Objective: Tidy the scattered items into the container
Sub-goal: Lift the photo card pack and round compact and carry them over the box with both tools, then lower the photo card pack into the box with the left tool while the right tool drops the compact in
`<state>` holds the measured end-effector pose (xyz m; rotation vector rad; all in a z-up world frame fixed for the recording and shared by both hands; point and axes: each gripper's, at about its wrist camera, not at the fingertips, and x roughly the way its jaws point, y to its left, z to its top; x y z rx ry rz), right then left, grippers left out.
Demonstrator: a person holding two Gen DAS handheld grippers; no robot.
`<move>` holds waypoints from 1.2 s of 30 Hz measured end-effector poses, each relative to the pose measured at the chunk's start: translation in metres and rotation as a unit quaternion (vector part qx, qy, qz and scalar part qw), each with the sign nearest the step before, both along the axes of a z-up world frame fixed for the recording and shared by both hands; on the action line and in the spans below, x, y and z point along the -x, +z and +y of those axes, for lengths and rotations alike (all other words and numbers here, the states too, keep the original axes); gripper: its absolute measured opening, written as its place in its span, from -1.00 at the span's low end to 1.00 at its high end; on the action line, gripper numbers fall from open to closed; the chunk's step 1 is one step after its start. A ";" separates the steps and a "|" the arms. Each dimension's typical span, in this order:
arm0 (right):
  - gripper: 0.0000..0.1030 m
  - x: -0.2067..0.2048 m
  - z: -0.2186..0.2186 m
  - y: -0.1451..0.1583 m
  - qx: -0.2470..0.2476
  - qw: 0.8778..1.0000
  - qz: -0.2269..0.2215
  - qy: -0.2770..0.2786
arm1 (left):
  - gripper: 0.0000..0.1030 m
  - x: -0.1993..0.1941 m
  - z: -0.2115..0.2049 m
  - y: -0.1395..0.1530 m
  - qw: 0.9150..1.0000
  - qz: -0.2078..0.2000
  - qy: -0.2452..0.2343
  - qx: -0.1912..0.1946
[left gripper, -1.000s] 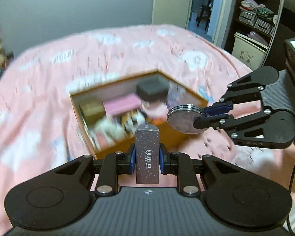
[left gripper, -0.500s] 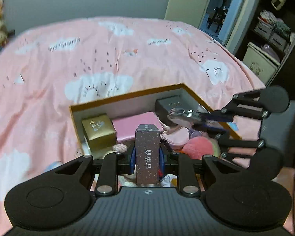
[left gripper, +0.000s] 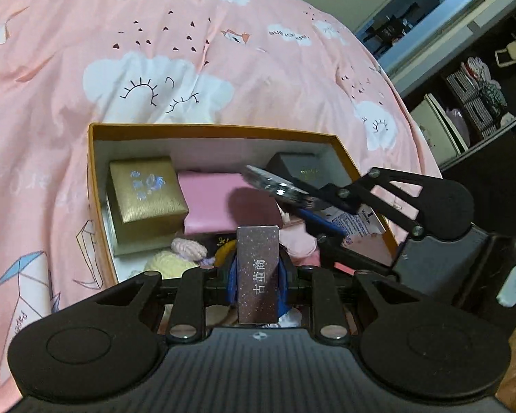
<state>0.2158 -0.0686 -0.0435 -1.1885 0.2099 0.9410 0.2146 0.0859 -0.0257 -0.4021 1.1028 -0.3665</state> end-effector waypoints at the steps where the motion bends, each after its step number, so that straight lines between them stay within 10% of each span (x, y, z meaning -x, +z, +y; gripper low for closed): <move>1: -0.72 -0.001 0.002 -0.003 0.004 1.000 -0.003 0.005 | -0.48 -0.002 0.000 0.000 1.000 0.001 -0.002 -0.005; 17: -0.70 -0.008 0.013 -0.017 0.020 1.000 -0.007 0.023 | -0.02 -0.008 -0.013 0.002 0.990 0.002 -0.005 -0.139; 36: -0.61 -0.003 0.011 0.010 -0.011 0.999 0.038 0.007 | 0.02 0.009 -0.034 0.021 0.973 -0.036 -0.018 -0.228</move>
